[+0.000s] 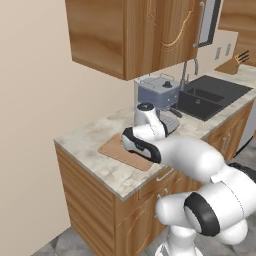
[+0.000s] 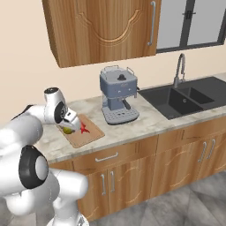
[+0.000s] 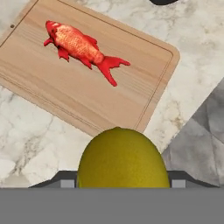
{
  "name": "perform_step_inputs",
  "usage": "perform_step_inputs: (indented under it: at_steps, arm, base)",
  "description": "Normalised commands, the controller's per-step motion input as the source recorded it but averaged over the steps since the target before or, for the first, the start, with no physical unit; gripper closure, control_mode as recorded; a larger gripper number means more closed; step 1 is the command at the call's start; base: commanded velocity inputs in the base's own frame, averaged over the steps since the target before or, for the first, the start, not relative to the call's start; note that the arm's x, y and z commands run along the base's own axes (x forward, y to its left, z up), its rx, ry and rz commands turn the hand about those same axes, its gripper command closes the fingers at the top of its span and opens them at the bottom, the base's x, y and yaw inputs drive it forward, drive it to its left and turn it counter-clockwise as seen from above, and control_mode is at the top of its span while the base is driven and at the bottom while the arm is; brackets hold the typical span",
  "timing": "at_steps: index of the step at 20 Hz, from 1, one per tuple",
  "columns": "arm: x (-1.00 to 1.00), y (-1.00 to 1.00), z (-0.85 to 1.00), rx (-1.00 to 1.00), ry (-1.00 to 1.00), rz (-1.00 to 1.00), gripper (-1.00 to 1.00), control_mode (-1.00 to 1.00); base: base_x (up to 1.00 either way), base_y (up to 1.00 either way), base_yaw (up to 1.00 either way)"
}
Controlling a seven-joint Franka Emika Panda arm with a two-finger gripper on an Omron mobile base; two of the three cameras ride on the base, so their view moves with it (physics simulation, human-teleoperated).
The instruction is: Retrieve a lemon from the fridge and place it on the cutting board with the fish.
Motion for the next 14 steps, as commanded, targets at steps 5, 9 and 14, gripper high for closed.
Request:
perform_step_inputs:
  at_steps: [5,9,14]
  arm:
    - [0.45,0.18,-0.06,0.00,0.10,-0.19,1.00,-1.00]
    - [0.48,0.14,-0.25,0.00,0.05,-0.15,1.00,-1.00]
    - [0.44,0.02,-0.32,0.00,0.00,-0.10,1.00,-1.00]
  base:
    - [0.00,0.00,0.00]
    - [0.00,0.00,0.00]
    - [0.00,0.00,0.00]
